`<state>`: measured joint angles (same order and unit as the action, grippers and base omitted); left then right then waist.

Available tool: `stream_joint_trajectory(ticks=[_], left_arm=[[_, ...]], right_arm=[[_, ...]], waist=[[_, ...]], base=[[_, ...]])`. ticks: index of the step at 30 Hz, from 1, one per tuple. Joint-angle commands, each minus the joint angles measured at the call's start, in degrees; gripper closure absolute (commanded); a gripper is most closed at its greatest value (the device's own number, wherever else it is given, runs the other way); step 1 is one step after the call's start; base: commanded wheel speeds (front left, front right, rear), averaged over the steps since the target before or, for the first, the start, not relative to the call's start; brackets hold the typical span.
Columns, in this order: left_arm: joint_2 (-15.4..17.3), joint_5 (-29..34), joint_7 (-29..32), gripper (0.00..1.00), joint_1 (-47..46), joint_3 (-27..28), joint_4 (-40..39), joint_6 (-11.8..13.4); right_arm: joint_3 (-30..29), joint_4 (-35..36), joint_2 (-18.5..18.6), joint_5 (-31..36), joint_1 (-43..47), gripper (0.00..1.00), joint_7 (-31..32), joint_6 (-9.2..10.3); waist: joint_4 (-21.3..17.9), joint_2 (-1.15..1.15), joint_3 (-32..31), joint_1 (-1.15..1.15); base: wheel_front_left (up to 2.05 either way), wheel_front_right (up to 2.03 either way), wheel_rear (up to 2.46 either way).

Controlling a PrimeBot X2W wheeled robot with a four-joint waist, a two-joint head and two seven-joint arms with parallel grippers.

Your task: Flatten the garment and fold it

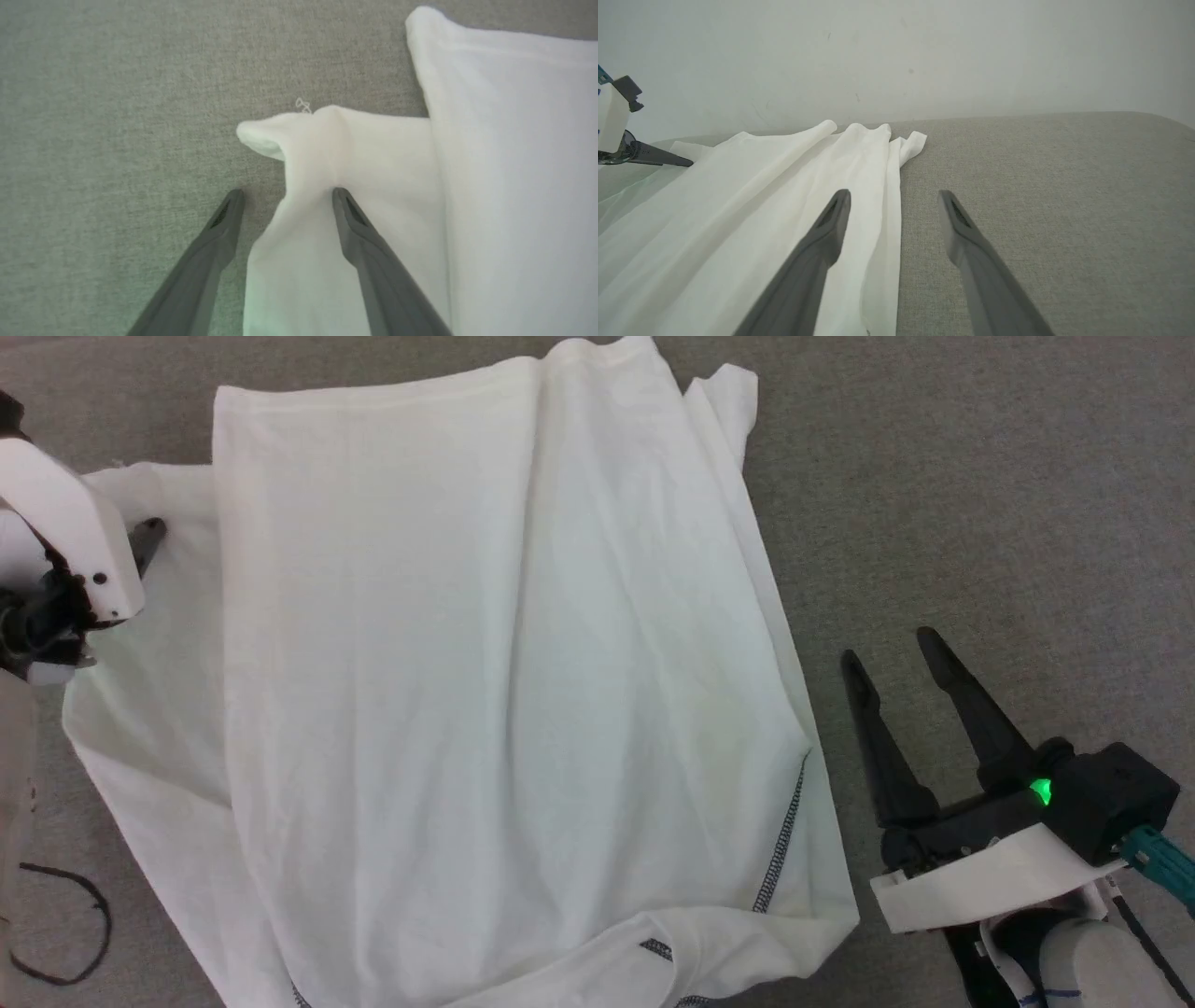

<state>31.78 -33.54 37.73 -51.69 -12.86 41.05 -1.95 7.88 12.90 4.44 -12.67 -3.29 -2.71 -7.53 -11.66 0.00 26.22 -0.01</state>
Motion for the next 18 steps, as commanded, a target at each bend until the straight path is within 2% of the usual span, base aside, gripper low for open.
stream_joint_trajectory(ticks=[1,3,4,5,6,7,11,18], left_arm=[[0.5,2.2,1.9,0.0,1.8,-2.1,2.1,0.5],[1.2,3.3,3.6,0.0,2.0,-3.5,2.8,0.5],[1.1,3.2,4.0,0.07,2.1,-3.5,3.0,0.6],[1.0,3.2,4.0,0.51,2.0,-3.6,3.0,0.7],[0.9,3.2,4.3,0.83,2.0,-3.8,3.2,0.8],[0.8,3.2,4.8,1.0,2.0,-4.0,3.4,0.8],[0.2,3.0,5.4,1.0,2.0,-4.4,3.7,0.9],[-0.9,3.4,-1.3,1.0,1.6,-3.9,2.8,2.2]], right_arm=[[0.2,-0.3,-0.1,-0.3,-0.9,0.0,-0.4,0.04],[0.5,-0.5,-0.1,-0.6,-1.1,0.0,-0.5,0.04],[0.5,-0.6,0.0,-0.7,-1.2,0.0,-0.6,0.04],[0.5,-0.6,0.0,-0.8,-1.2,0.0,-0.7,0.04],[0.5,-0.7,0.1,-0.9,-1.3,0.0,-0.7,0.04],[0.5,-0.8,0.2,-0.9,-1.4,0.0,-0.7,0.04],[0.4,-1.3,0.4,-0.9,-1.4,0.0,-0.6,0.04],[-0.4,-1.9,0.6,-0.7,-0.2,0.0,0.3,0.04]], waist=[[-1.4,0.0,1.4,0.01],[-1.6,0.0,1.6,0.01],[-1.7,0.0,1.7,0.01],[-1.7,0.0,1.7,0.01],[-1.7,0.0,1.8,0.01],[-1.6,0.0,1.8,0.01],[-0.9,0.0,0.9,0.01],[1.2,0.0,-3.9,0.01]], base=[[0.0,0.0,0.0],[0.0,0.0,0.0],[0.0,0.0,0.0],[0.0,0.0,0.0],[0.0,0.0,0.0],[0.0,0.0,0.0],[0.0,0.0,0.0],[0.0,0.0,0.0]])
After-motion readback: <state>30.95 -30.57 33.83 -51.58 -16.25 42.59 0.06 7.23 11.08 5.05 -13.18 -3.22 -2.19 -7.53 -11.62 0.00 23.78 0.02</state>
